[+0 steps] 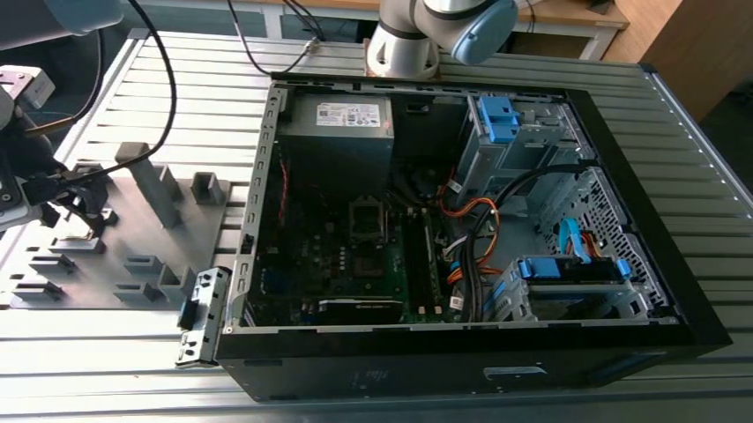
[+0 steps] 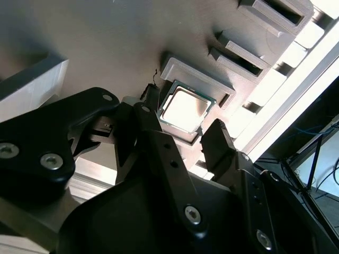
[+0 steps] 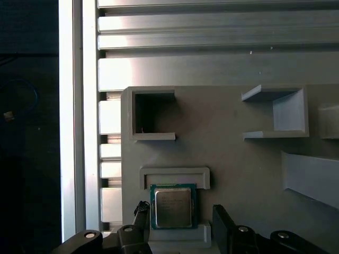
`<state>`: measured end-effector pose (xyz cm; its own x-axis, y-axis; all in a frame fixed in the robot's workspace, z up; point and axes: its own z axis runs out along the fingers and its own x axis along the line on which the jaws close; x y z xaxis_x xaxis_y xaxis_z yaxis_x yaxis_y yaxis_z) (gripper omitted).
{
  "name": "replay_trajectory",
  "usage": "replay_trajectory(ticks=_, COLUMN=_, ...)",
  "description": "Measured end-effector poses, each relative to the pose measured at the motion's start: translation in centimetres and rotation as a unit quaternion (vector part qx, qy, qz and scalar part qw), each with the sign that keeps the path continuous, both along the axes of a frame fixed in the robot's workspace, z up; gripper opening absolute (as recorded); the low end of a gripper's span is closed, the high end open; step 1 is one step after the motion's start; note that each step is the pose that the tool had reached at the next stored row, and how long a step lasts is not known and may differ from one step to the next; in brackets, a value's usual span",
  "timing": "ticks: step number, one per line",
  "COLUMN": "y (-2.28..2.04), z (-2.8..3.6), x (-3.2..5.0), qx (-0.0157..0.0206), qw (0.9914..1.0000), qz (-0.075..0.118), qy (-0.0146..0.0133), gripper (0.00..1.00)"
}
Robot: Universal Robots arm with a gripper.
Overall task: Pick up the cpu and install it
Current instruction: 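Pick up the cpu and move it towards the insertion slot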
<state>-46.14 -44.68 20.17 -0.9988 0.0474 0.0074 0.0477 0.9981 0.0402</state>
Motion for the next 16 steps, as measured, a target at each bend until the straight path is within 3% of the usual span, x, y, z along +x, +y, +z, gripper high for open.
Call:
replay_trajectory(ticks=8, y=0.0, z=-0.03, x=0.0, qx=0.0, qw=1.0, qz=0.0, qy=0.0, gripper=0.59)
replay_trajectory(ticks=16, y=0.0, z=-0.73, x=0.0, qx=-0.0001, qw=1.0, qz=0.0, qy=0.0001, gripper=0.59)
